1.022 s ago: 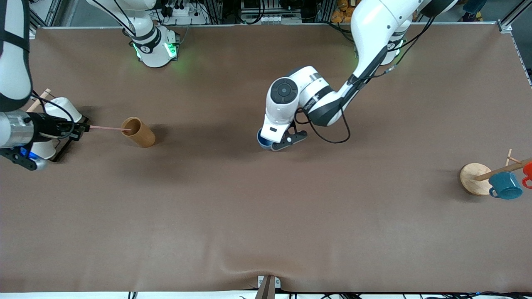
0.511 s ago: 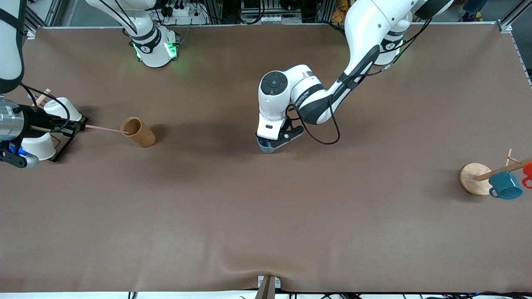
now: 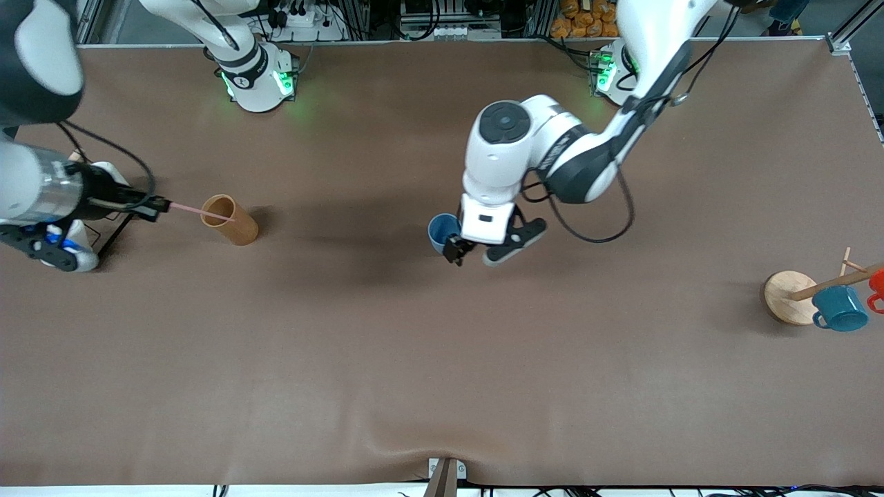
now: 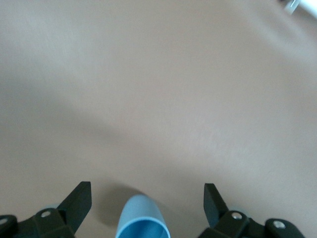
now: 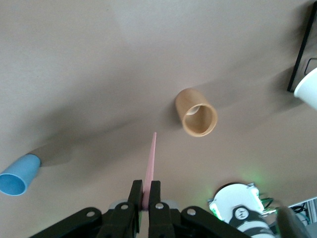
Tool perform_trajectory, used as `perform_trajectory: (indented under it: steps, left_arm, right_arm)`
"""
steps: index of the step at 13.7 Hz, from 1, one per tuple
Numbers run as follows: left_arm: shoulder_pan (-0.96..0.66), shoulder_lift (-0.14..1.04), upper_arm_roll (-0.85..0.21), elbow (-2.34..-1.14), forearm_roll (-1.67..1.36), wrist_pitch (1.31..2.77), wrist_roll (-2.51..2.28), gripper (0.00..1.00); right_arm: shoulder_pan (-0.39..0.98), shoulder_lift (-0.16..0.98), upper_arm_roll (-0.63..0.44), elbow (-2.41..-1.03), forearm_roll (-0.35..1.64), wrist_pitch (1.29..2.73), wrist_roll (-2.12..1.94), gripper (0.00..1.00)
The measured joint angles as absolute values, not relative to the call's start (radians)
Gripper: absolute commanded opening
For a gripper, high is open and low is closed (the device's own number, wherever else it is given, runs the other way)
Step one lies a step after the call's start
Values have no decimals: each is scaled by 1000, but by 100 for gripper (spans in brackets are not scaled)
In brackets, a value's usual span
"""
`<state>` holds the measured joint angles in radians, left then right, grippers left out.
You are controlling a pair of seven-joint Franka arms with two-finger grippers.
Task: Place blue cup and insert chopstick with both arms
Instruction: 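Set the blue cup mid-table with the left gripper while the right gripper lifts the chopstick, then open the left gripper off the cup while the right gripper carries the chopstick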
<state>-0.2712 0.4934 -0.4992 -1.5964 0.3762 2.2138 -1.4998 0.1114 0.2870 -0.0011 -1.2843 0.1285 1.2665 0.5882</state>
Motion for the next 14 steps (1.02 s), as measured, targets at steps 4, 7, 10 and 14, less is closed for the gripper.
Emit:
perform_trajectory:
  steps: [4, 7, 10, 14]
  left_arm:
    - [-199, 441, -500, -1559, 371, 2117, -1350, 100]
    - [-132, 440, -500, -1505, 297, 2074, -1215, 100]
    - [-56, 440, -500, -1493, 271, 2049, -1046, 100]
    - [-1, 440, -501, -1492, 240, 2041, -899, 100]
  right_arm:
    - [169, 292, 47, -1279, 267, 1345, 873, 0]
    - [186, 315, 53, -1280, 406, 1453, 1053, 0]
    - [283, 359, 56, -1284, 420, 1563, 1198, 0]
    - [419, 426, 57, -1290, 419, 1639, 1322, 0]
